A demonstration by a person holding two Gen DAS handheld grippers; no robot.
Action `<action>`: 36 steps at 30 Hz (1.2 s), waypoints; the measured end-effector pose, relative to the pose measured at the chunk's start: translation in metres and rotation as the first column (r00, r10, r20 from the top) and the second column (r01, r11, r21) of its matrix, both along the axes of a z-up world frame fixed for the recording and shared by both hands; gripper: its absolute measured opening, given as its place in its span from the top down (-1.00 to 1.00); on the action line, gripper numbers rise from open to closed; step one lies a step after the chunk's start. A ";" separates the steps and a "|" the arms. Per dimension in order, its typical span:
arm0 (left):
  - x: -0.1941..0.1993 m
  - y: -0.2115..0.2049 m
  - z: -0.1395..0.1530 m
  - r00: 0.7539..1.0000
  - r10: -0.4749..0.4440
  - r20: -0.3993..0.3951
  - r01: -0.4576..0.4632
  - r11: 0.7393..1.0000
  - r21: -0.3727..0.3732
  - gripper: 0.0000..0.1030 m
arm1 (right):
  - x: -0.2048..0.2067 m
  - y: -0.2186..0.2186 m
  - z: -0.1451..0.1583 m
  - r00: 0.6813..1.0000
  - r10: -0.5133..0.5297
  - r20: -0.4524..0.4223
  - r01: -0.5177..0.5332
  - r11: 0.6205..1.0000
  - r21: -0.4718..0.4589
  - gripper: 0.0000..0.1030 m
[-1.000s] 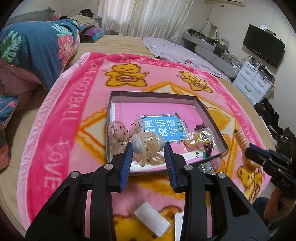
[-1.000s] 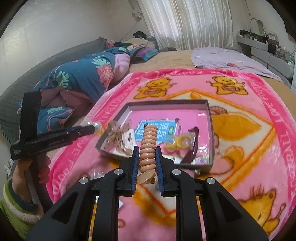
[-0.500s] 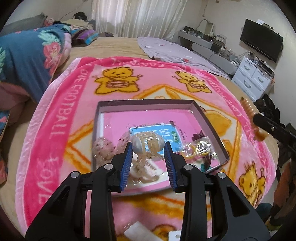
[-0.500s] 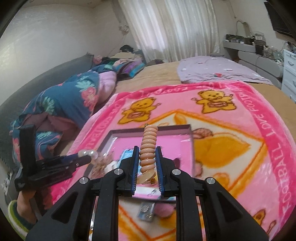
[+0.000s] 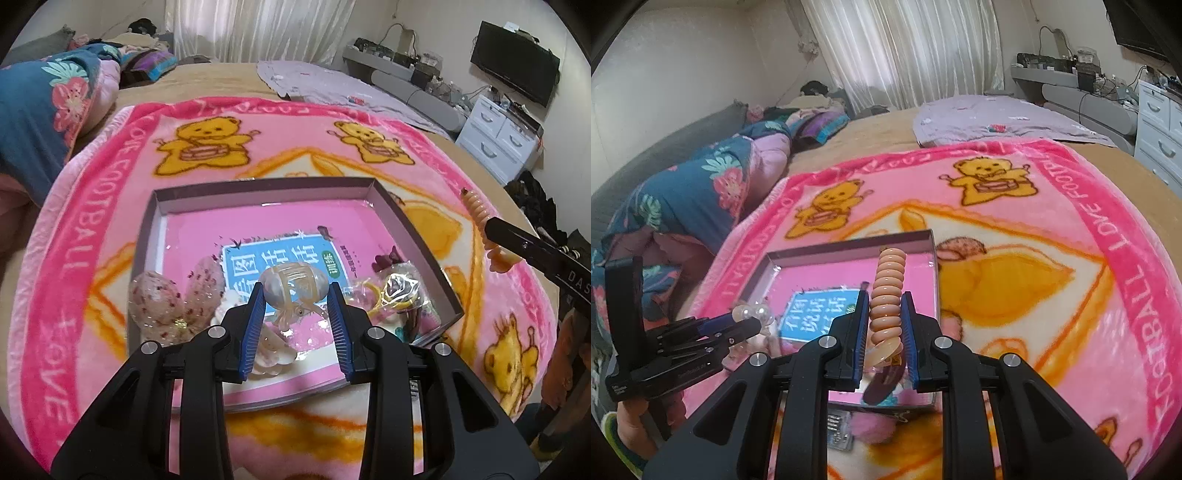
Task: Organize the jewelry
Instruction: 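Carry the pearl clip and peach hair tie over the box with both tools, then lower the pearl clip and hair tie into the box and open both tools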
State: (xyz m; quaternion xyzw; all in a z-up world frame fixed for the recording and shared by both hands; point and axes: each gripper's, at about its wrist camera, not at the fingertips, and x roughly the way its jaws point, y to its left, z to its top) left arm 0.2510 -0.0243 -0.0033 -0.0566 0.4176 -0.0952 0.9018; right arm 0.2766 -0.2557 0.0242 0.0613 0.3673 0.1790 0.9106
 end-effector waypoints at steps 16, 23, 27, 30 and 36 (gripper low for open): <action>0.010 -0.013 -0.031 0.999 -0.028 -0.044 0.028 1.000 0.006 0.48 | 0.013 0.012 -0.042 0.997 -0.005 -0.075 -0.002 0.996 -0.086 0.67; 0.009 -0.017 -0.038 0.998 -0.037 -0.060 0.037 0.999 0.013 0.48 | 0.017 0.013 -0.053 0.994 -0.002 -0.111 -0.007 0.997 -0.077 0.67; 0.008 -0.018 -0.036 0.998 -0.042 -0.054 0.044 0.999 0.019 0.48 | 0.019 0.013 -0.059 0.992 -0.005 -0.129 -0.006 0.997 -0.082 0.67; 0.007 -0.019 -0.036 0.998 -0.041 -0.056 0.042 0.999 0.021 0.48 | 0.020 0.015 -0.062 0.990 -0.004 -0.142 -0.007 0.997 -0.083 0.67; 0.004 -0.021 -0.035 0.997 -0.047 -0.057 0.048 0.999 0.020 0.48 | 0.020 0.012 -0.064 0.988 -0.005 -0.153 -0.006 0.998 -0.067 0.66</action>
